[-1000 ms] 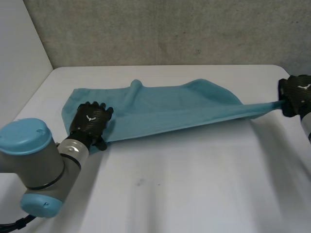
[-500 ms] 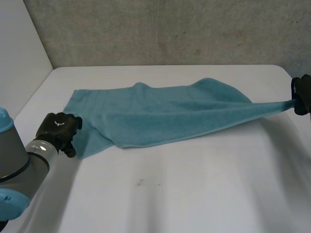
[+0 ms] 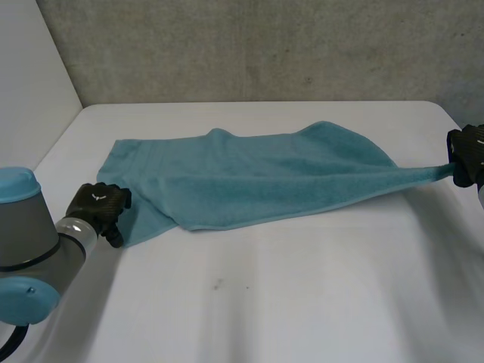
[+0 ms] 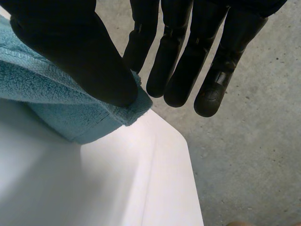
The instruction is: Fold the laundry
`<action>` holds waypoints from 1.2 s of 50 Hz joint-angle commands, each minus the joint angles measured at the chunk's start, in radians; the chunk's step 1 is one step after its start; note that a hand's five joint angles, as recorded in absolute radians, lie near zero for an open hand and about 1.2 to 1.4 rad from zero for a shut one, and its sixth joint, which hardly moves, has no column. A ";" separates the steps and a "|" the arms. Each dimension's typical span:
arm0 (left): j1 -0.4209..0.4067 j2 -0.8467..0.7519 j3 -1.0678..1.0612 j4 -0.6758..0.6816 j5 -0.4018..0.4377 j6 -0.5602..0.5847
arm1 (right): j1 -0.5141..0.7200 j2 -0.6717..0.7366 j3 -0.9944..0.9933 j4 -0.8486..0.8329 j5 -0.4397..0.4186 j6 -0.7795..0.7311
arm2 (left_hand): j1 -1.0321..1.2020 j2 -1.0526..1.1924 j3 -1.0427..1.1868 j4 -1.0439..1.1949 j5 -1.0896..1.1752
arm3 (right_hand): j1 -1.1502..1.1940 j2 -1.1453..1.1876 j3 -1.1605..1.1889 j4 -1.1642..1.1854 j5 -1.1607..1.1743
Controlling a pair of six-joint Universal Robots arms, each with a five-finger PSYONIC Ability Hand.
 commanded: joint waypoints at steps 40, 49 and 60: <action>-0.011 -0.097 0.083 0.012 0.014 -0.007 | 0.001 0.021 0.008 0.000 0.000 -0.003 | 0.229 0.225 0.227 0.221 0.217 | 0.428 0.211 0.209 0.203 0.226; -0.022 -0.118 0.107 0.012 0.014 -0.007 | 0.001 0.021 0.010 0.000 0.002 -0.014 | 0.355 0.351 0.353 0.347 0.343 | 0.428 0.211 0.209 0.203 0.226; -0.045 -0.051 0.104 0.029 0.008 -0.013 | 0.001 0.018 0.016 0.000 0.006 -0.051 | 0.881 0.877 0.879 0.873 0.868 | 0.428 0.211 0.209 0.203 0.226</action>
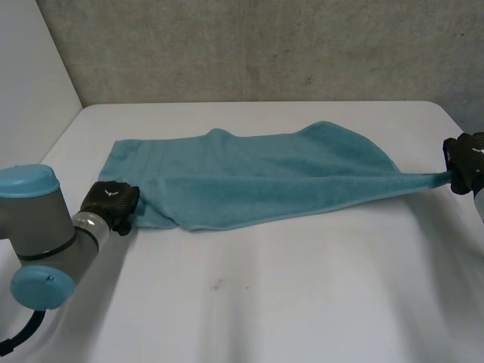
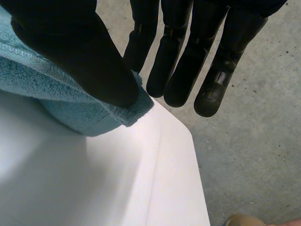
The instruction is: Fold the laundry
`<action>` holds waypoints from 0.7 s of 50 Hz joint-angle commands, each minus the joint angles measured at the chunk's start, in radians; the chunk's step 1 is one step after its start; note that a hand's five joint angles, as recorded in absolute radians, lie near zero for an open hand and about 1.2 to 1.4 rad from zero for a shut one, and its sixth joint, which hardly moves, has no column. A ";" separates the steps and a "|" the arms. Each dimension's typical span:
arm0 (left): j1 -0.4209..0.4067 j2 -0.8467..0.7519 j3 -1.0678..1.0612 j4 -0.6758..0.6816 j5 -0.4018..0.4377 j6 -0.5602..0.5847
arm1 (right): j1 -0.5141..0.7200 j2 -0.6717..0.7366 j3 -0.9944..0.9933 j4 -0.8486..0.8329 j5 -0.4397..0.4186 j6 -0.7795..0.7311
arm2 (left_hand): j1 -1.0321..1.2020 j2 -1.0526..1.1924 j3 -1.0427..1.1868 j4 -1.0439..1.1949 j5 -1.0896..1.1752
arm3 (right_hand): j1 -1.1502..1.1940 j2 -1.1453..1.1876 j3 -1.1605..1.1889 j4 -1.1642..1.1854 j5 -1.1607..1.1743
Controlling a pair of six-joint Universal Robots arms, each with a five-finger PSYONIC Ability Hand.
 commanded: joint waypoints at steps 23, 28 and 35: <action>0.200 0.571 -0.162 -0.149 0.080 -0.018 | -0.014 -0.200 -0.135 0.636 -0.010 -0.357 | 0.296 0.317 0.323 0.318 0.329 | 0.428 0.211 0.209 0.203 0.226; 0.287 0.604 -0.200 -0.238 0.161 -0.018 | -0.018 -0.231 -0.071 0.708 -0.004 -0.472 | 0.296 0.317 0.323 0.318 0.329 | 0.428 0.211 0.209 0.203 0.226; 0.359 0.611 -0.257 -0.263 0.232 -0.015 | -0.063 -0.237 -0.019 0.715 -0.013 -0.546 | 0.296 0.317 0.323 0.318 0.329 | 0.428 0.211 0.209 0.203 0.226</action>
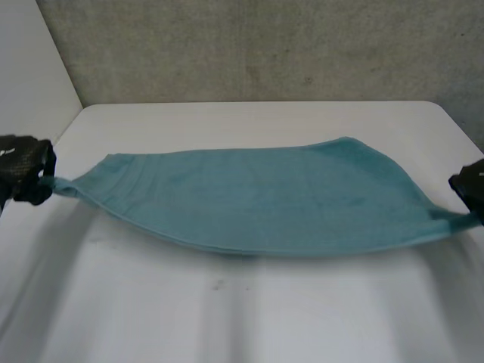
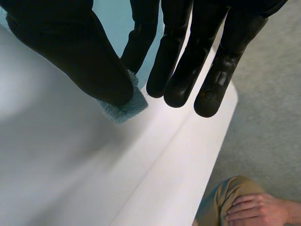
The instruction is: Fold the laundry
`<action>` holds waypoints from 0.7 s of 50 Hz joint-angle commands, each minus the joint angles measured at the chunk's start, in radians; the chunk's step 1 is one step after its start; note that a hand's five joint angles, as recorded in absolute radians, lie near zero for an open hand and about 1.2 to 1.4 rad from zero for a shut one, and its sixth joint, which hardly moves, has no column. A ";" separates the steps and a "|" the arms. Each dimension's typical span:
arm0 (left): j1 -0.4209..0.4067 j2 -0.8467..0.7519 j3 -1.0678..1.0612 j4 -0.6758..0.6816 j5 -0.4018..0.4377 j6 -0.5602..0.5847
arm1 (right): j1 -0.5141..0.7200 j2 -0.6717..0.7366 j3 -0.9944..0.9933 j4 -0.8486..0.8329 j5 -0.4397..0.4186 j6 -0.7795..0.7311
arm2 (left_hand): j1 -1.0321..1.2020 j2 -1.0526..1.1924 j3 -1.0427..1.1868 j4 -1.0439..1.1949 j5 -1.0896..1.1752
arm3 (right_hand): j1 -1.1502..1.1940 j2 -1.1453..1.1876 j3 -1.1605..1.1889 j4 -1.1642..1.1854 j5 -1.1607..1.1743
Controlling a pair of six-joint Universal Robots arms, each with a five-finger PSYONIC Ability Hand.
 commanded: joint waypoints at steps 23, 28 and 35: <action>-0.156 -0.432 0.509 0.139 -0.058 -0.018 | 0.198 0.310 -0.545 -0.213 0.134 0.118 | 0.275 0.201 0.206 0.201 0.273 | 0.428 0.211 0.209 0.203 0.226; -0.171 -0.427 0.795 0.285 -0.116 -0.149 | 0.207 0.289 -0.848 -0.444 0.143 0.243 | 0.275 0.201 0.206 0.201 0.273 | 0.428 0.211 0.209 0.203 0.226; -0.162 -0.364 0.855 0.538 -0.182 -0.309 | 0.198 0.164 -0.792 -0.590 0.151 0.330 | 0.275 0.201 0.206 0.201 0.273 | 0.428 0.211 0.209 0.203 0.226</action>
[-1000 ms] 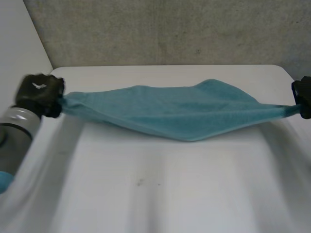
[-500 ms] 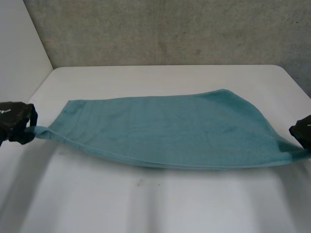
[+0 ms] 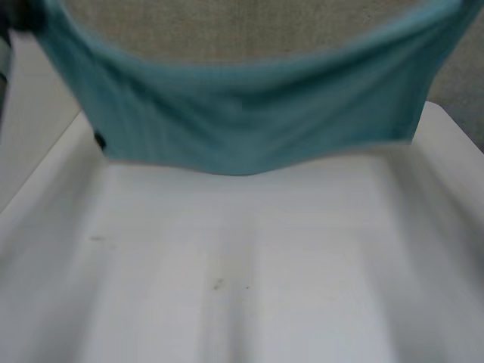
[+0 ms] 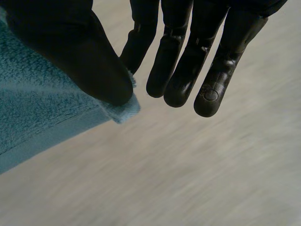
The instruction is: Fold the laundry
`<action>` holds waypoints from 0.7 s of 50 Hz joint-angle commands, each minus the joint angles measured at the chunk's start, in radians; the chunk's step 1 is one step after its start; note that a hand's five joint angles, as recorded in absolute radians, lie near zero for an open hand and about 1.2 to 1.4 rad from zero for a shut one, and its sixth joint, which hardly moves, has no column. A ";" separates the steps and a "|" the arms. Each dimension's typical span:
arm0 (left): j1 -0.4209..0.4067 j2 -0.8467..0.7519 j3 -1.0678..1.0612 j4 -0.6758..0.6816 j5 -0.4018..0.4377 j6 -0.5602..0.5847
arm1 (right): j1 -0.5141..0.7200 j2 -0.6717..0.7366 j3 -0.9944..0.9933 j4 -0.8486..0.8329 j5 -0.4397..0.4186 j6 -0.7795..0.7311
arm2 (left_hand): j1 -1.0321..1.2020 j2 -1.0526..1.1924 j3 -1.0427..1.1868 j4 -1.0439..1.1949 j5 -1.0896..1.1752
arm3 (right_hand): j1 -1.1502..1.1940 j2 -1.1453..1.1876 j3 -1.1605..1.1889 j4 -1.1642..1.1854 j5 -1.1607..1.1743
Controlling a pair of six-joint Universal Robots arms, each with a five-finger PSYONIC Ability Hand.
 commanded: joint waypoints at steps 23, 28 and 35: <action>0.021 -0.036 -0.696 0.356 0.100 -0.204 | -0.112 -0.093 0.790 -0.148 -0.245 0.084 | 0.275 0.197 0.202 0.201 0.273 | 0.428 0.211 0.209 0.203 0.226; 0.023 -0.065 -0.747 0.350 0.114 -0.198 | -0.123 -0.017 0.815 -0.135 -0.237 0.073 | 0.275 0.197 0.202 0.201 0.273 | 0.428 0.211 0.209 0.203 0.226; 0.036 0.014 -0.779 0.169 0.117 -0.196 | -0.143 -0.091 0.831 0.001 -0.234 0.054 | 0.275 0.197 0.202 0.201 0.273 | 0.428 0.211 0.209 0.203 0.226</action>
